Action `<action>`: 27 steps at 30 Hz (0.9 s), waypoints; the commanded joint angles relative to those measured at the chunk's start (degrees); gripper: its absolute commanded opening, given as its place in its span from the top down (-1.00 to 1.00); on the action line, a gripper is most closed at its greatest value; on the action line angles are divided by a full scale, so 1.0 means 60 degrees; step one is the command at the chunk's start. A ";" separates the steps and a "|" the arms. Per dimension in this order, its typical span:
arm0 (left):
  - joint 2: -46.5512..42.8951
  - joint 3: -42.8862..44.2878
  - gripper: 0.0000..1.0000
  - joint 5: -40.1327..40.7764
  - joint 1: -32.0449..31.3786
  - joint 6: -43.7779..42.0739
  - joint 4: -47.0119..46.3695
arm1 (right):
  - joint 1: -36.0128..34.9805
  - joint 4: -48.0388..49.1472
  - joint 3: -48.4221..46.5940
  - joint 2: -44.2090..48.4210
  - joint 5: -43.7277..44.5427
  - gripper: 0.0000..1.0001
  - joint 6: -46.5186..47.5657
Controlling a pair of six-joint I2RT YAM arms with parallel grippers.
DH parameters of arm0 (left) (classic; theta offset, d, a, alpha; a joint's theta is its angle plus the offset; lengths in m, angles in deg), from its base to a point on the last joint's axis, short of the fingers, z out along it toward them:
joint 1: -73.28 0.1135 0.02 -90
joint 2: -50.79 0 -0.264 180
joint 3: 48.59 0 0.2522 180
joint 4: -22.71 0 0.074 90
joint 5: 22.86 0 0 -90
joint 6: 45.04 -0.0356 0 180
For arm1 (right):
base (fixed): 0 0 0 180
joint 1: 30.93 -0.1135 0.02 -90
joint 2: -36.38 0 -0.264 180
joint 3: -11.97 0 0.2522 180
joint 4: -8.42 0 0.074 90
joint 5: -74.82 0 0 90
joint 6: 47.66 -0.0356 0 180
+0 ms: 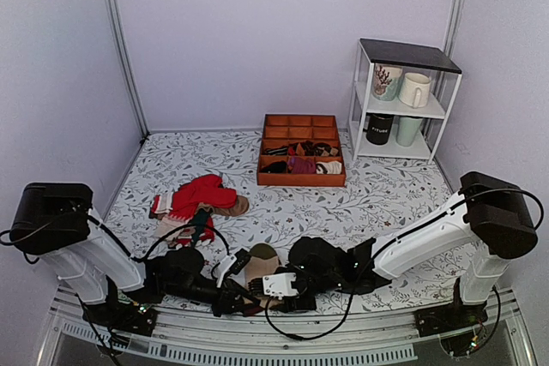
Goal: Roll the socks
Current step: Roll a pair of socks at the center of the board.
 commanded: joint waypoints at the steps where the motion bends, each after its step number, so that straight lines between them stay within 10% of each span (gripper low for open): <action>1: 0.0486 -0.0297 1.00 -0.0404 0.0070 -0.0086 0.2187 | -0.0072 -0.0253 -0.0195 -0.0323 0.0122 0.03 -0.0290; 10: -0.0612 0.0403 0.45 0.0514 0.0089 -0.1242 0.3279 | 0.0051 -0.1199 -0.0663 -0.0722 -0.0983 0.55 -0.1585; 11: -0.0966 0.0484 0.12 0.0710 0.0074 -0.1613 0.3372 | 0.0152 -0.1273 -0.0634 -0.0762 -0.1167 0.55 -0.1770; 12: -0.1327 0.0574 -0.70 0.0956 0.0061 -0.1974 0.3413 | 0.0271 -0.1329 -0.0571 -0.0832 -0.1492 0.55 -0.2055; 13: -0.1665 0.0602 -0.95 0.1199 0.0039 -0.2351 0.3402 | 0.0383 -0.1311 -0.0469 -0.0842 -0.1739 0.55 -0.2275; 27: -0.2196 -0.0507 -0.99 0.2895 -0.0969 -0.6157 0.0667 | 0.1393 -0.1884 -0.0435 -0.1461 -0.4368 0.53 -0.4177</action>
